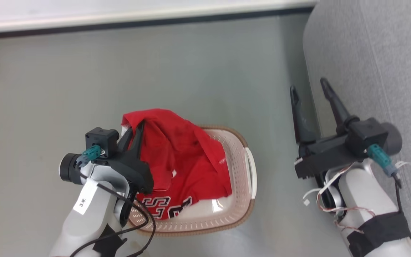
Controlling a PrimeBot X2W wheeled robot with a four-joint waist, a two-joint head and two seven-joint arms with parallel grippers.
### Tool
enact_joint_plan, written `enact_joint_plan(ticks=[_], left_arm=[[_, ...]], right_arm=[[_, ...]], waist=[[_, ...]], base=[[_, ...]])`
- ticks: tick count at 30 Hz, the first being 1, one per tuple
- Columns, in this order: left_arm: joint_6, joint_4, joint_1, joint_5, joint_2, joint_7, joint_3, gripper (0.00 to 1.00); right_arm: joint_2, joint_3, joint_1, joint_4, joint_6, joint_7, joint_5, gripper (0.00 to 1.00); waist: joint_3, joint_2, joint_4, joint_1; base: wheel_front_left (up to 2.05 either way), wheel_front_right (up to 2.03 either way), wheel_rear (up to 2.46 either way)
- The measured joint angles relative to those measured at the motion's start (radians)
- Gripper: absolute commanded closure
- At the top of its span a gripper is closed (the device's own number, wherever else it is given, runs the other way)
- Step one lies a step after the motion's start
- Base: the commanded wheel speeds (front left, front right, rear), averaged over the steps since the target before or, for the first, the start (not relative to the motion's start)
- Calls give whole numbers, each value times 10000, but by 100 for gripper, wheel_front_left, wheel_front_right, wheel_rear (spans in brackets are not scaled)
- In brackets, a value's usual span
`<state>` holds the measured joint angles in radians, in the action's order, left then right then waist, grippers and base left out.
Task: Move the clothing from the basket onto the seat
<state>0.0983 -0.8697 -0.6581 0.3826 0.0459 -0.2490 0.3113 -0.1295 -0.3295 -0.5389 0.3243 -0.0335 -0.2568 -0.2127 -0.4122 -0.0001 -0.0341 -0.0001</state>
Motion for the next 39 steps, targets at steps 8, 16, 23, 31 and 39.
enact_joint_plan(ticks=[8, 16, 23, 31, 39], left_arm=[[75, 1074, 454, 148, -4, -6, -169, 100], [75, 2406, 1108, 280, -6, -8, -217, 100], [61, 3417, 1673, 261, -6, -8, -184, 100], [-65, 4297, 2331, 196, -4, -8, -59, 100], [-198, 5394, 2882, -59, 4, -8, 163, 100]], right_arm=[[8, -31, 614, 291, 153, 2, -217, 0], [130, -165, 1276, 491, 247, 2, -343, 0], [234, -359, 1808, 606, 339, 2, -359, 0], [299, -476, 2151, 660, 431, 2, -437, 0], [355, -627, 2463, 571, 468, 2, -453, 0]], waist=[[885, 0, 221, 0], [1732, 0, 339, 0], [2403, 0, 336, 0], [2971, 1, 267, 0], [3382, 0, 168, 0]], base=[[0, 0, 0], [0, 0, 0], [0, 0, 0], [0, 0, 0], [0, 0, 0]])
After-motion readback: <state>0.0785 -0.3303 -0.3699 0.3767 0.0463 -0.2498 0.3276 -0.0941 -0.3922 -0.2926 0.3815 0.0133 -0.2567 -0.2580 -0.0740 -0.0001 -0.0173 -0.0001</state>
